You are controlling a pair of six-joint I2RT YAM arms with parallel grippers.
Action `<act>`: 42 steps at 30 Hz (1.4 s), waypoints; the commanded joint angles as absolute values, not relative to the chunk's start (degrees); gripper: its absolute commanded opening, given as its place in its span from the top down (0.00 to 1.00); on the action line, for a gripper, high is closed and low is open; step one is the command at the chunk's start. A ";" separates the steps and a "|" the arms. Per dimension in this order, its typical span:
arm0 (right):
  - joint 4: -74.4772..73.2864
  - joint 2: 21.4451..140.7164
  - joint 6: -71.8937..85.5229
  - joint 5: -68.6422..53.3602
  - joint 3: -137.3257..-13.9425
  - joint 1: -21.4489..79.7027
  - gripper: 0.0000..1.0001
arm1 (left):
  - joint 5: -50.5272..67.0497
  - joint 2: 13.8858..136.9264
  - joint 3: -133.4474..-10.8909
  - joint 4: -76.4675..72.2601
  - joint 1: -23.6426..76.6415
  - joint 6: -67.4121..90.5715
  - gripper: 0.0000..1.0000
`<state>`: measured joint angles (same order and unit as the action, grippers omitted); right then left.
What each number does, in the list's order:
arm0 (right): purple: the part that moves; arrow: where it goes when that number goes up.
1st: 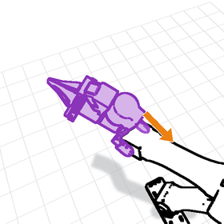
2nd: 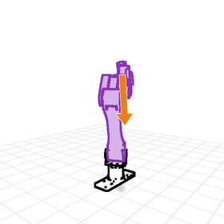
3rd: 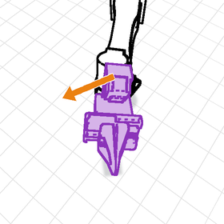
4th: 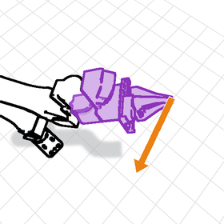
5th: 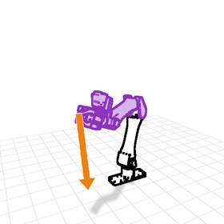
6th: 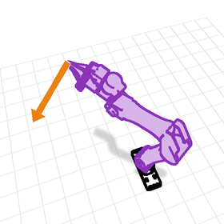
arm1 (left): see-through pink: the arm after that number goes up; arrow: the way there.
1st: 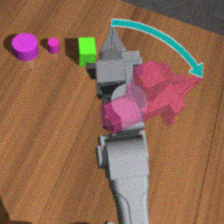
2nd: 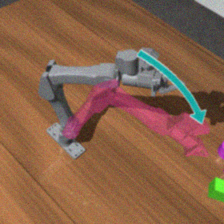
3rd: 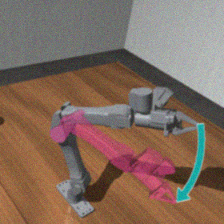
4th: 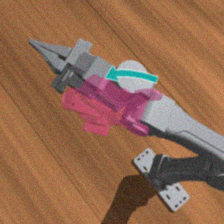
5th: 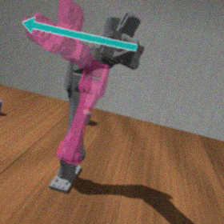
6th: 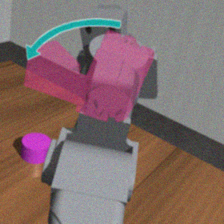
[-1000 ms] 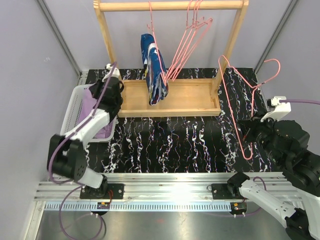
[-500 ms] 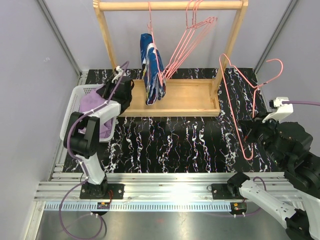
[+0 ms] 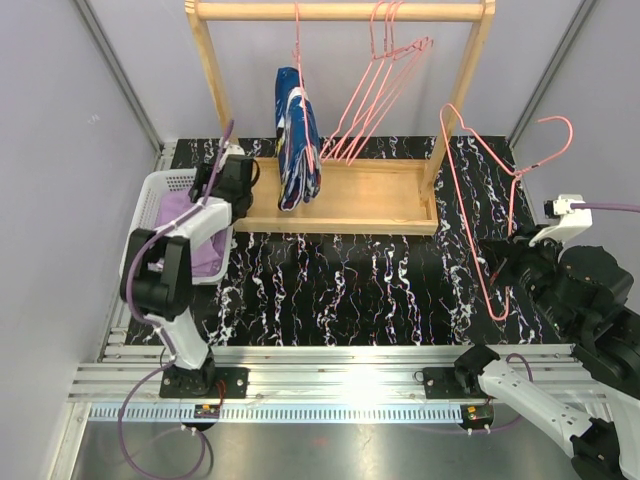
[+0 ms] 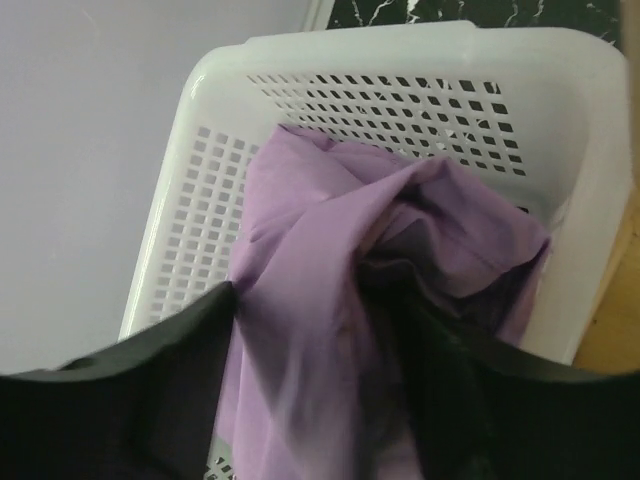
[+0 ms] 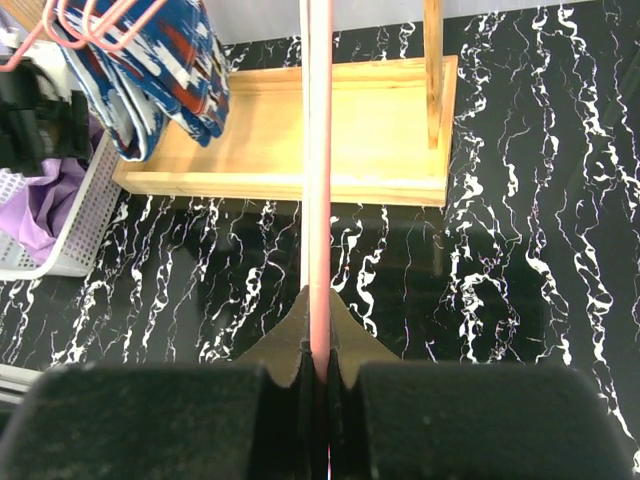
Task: Remove the trousers from the hanger
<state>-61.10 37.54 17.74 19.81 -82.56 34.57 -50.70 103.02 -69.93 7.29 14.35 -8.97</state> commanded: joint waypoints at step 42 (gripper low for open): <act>-59.94 43.94 10.91 23.73 -97.03 34.63 1.00 | -11.69 99.86 -67.85 27.06 0.18 29.45 0.01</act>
